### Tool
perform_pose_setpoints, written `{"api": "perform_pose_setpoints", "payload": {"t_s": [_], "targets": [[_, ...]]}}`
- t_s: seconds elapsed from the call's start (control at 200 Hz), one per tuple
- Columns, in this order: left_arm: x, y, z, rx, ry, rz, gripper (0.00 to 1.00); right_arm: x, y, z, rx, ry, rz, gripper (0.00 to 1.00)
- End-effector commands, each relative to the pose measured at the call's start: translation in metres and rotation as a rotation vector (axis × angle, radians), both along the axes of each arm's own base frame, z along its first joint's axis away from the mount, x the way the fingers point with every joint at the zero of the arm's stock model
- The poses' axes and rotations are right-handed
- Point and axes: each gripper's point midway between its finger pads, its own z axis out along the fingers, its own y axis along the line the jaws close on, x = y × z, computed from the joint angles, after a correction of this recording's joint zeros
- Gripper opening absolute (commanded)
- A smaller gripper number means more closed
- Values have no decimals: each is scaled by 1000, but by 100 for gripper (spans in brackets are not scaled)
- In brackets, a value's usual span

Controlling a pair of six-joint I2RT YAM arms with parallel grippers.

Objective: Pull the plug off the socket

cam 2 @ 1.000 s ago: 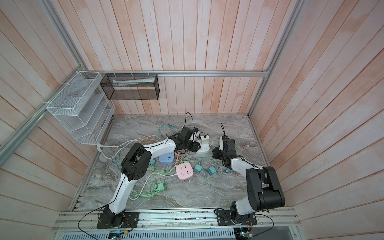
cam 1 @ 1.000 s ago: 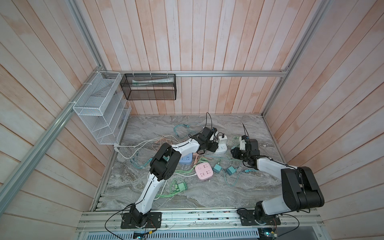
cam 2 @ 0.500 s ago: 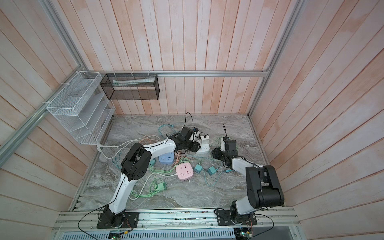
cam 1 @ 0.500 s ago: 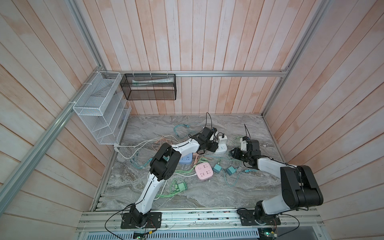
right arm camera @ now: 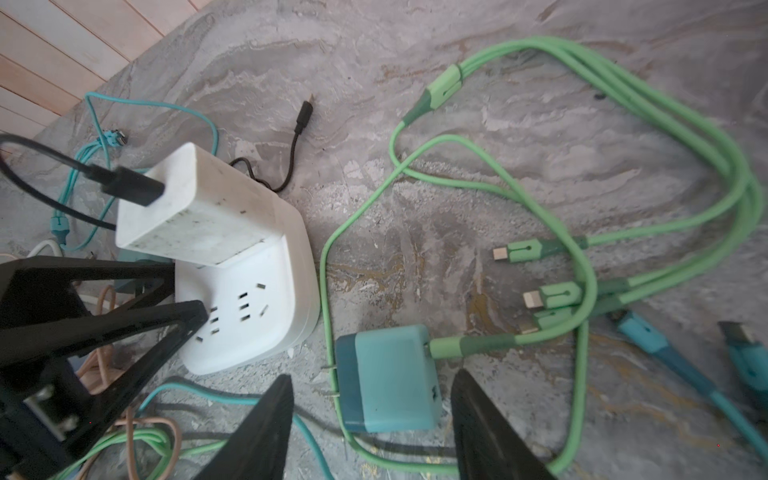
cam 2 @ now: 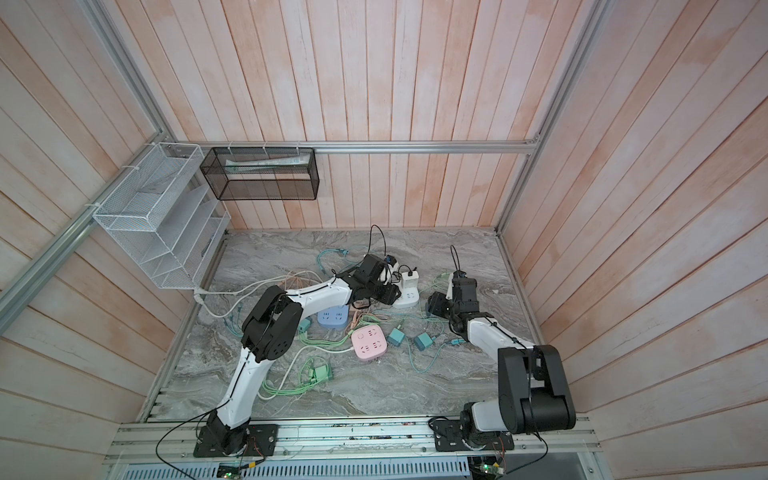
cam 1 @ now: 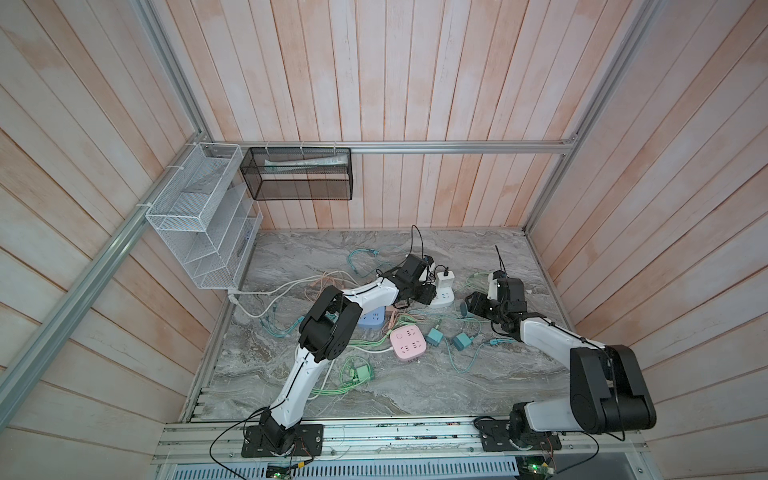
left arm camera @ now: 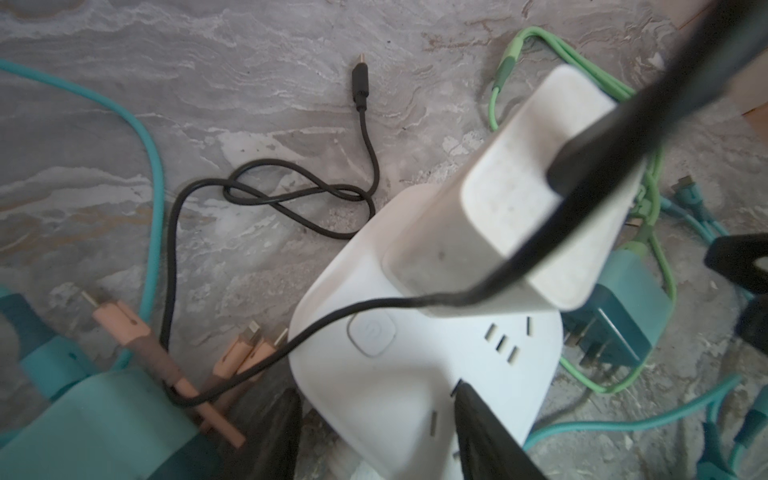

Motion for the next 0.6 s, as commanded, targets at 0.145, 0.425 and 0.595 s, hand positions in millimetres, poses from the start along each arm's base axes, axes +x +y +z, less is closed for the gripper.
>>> {"api": "perform_pose_setpoints", "payload": {"t_s": [0.145,0.425,0.595], "targets": [[-24,34,-51,155,127,19,60,-4,16,22,-78,-126,76,65],[-27,36,-51,158,129,18,61,17,63,22,-127,-168,227,76],[-29,37,-52,156,131,12,61,28,76,19,-134,-183,249,78]]}}
